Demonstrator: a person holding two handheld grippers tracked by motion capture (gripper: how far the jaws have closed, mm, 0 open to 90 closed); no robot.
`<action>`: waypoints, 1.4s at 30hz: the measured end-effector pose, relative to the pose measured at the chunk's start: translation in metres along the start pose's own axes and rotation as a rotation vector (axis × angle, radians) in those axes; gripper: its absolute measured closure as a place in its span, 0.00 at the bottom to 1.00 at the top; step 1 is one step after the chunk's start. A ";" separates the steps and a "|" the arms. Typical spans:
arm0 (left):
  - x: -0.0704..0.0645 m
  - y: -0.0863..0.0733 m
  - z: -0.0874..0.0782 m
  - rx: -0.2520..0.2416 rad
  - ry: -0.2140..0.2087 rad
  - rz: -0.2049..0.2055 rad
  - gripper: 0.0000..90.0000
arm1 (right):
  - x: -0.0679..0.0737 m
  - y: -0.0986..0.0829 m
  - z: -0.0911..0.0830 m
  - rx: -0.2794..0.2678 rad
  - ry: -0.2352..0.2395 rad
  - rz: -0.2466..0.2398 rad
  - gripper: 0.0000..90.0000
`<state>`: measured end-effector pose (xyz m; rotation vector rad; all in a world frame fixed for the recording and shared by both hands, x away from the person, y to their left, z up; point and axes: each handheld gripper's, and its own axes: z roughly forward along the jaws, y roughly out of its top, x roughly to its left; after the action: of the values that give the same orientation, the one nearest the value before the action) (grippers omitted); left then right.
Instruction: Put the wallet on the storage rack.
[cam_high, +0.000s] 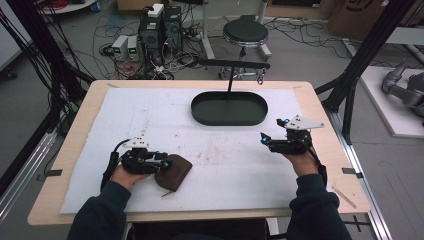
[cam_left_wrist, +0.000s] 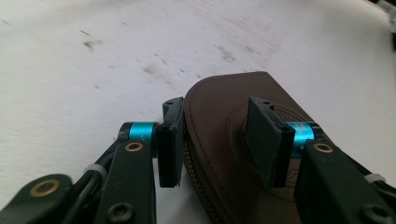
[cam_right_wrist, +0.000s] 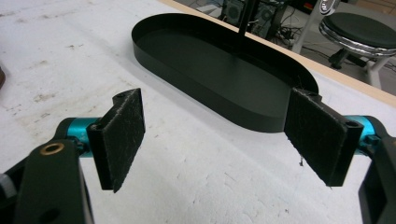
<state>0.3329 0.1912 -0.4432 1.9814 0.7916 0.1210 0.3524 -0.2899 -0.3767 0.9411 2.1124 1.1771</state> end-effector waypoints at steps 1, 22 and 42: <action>0.000 0.001 0.000 -0.006 0.018 0.003 0.66 | 0.000 0.000 0.000 0.001 0.000 -0.001 0.24; 0.015 0.011 0.004 -0.080 0.292 0.011 0.40 | 0.000 0.000 -0.001 -0.001 -0.002 0.001 0.24; -0.020 0.011 0.030 -0.041 0.270 0.177 0.21 | -0.001 0.000 -0.003 -0.007 -0.010 0.014 0.24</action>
<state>0.3339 0.1534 -0.4456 2.0186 0.7747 0.5144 0.3507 -0.2922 -0.3750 0.9576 2.0958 1.1841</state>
